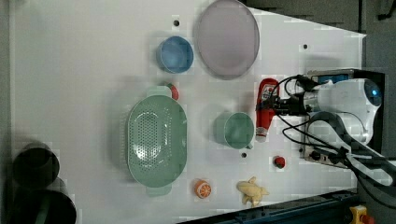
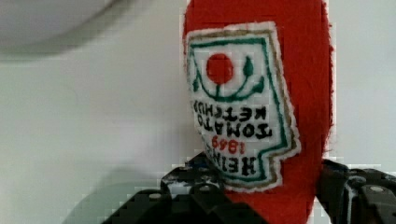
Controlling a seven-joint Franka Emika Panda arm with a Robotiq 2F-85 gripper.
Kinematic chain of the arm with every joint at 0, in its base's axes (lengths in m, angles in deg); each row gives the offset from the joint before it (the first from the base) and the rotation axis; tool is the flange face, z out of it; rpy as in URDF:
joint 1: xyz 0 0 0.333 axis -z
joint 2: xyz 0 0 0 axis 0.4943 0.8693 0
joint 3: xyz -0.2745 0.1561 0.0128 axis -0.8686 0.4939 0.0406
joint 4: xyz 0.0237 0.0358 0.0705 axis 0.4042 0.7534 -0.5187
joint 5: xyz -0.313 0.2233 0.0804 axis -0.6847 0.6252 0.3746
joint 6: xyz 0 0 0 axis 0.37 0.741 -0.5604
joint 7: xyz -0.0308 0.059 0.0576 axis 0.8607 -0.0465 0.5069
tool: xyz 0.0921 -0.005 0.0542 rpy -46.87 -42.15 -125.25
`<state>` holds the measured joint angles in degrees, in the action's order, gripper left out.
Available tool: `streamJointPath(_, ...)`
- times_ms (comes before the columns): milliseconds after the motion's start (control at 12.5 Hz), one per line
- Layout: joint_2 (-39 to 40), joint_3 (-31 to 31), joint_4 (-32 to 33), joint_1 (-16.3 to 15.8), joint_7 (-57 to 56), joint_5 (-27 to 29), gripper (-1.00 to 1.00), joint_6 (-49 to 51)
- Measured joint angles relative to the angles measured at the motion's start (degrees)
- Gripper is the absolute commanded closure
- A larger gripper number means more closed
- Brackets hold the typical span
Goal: Pick ketchup from strainer and place it on the table
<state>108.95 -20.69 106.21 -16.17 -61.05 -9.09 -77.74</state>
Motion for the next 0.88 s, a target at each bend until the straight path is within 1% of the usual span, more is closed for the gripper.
streamJointPath(240, 4.4, 0.4, -0.3, 0.2, -0.1, 0.8, -0.87, -4.4)
streamJointPath(320, 4.6, 0.4, -0.2, 0.2, -0.1, 0.4, -0.99, -4.4)
streamJointPath(480, 3.4, 0.2, -0.2, 0.1, -0.1, -0.3, -1.00, -3.3)
streamJointPath(640, 0.5, 0.1, -1.9, 0.2, -0.1, 0.0, -1.00, 1.0)
streamJointPath(800, -4.0, 0.2, -5.6, 0.3, -0.1, 0.2, -1.00, 6.8)
streamJointPath(880, -5.8, 0.3, -9.2, 0.5, -0.1, 0.5, -1.00, 11.1)
